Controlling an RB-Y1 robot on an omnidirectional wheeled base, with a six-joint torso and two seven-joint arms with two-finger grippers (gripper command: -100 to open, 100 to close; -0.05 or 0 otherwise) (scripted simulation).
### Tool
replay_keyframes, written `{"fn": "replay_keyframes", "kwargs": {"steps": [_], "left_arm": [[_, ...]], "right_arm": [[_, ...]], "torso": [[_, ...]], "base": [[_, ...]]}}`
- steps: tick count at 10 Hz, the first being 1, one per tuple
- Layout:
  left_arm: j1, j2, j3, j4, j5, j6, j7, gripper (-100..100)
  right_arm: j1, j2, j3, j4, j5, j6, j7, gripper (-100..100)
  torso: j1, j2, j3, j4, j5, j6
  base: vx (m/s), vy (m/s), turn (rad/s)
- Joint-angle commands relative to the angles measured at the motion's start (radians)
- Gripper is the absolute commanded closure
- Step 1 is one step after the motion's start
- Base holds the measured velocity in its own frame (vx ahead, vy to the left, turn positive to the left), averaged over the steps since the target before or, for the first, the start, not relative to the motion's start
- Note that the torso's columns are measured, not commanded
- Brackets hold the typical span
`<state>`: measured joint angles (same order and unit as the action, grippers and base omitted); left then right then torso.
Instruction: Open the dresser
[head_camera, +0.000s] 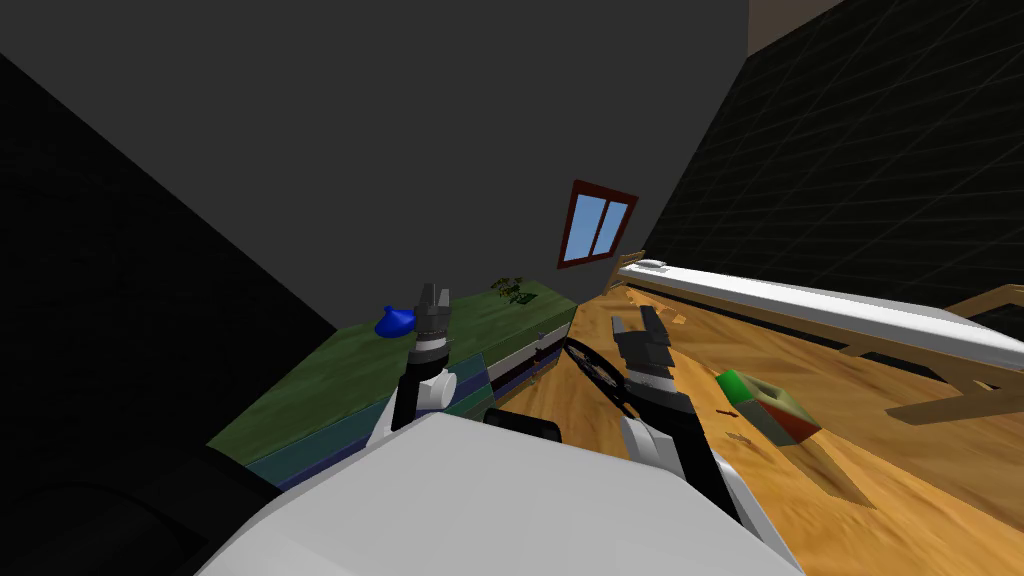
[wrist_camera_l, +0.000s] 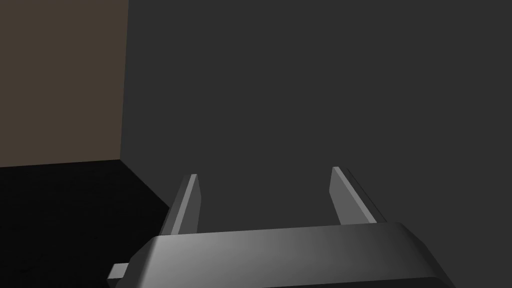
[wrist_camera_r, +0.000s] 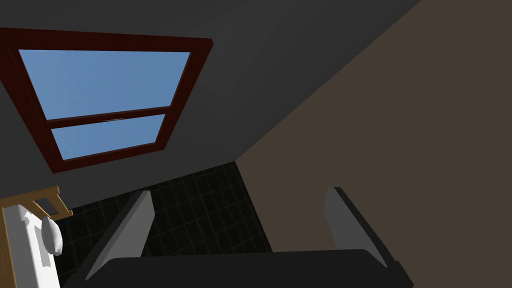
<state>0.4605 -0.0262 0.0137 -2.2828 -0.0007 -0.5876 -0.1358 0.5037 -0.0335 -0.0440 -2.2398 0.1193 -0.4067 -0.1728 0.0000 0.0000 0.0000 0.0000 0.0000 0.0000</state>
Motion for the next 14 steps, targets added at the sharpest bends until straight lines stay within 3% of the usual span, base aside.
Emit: {"fn": "replay_keyframes", "kwargs": {"steps": [1,9,10,11,14], "left_arm": [[0.000,0.000,0.000,0.000,0.000,0.000,0.000,0],[0.000,0.000,0.000,0.000,0.000,0.000,0.000,0],[-0.001,0.037,0.001,0.011,0.002,-0.006,0.003,-100],[-0.001,0.063,0.002,0.022,0.004,-0.011,0.006,-100],[-0.004,0.127,0.007,0.074,0.015,-0.038,0.019,-100]], "right_arm": [[0.000,0.000,0.000,0.000,0.000,0.000,0.000,0],[0.000,0.000,0.000,0.000,0.000,0.000,0.000,0],[0.000,0.000,0.000,0.000,0.000,0.000,0.000,0],[0.000,0.000,0.000,0.000,0.000,0.000,0.000,0],[0.000,0.000,0.000,0.000,0.000,0.000,0.000,0]], "torso": [[0.000,0.040,-0.082,0.041,0.000,0.000],[0.000,0.618,-1.234,0.617,0.000,0.000],[0.000,0.691,-1.382,0.691,0.000,0.000],[-0.001,0.724,-1.451,0.724,0.000,0.000],[-0.002,0.736,-1.477,0.737,0.000,0.000]], "base": [[0.000,0.000,0.000],[0.000,0.000,0.000],[0.020,-0.019,0.010],[0.025,-0.043,0.015],[0.050,-0.071,0.024]]}}
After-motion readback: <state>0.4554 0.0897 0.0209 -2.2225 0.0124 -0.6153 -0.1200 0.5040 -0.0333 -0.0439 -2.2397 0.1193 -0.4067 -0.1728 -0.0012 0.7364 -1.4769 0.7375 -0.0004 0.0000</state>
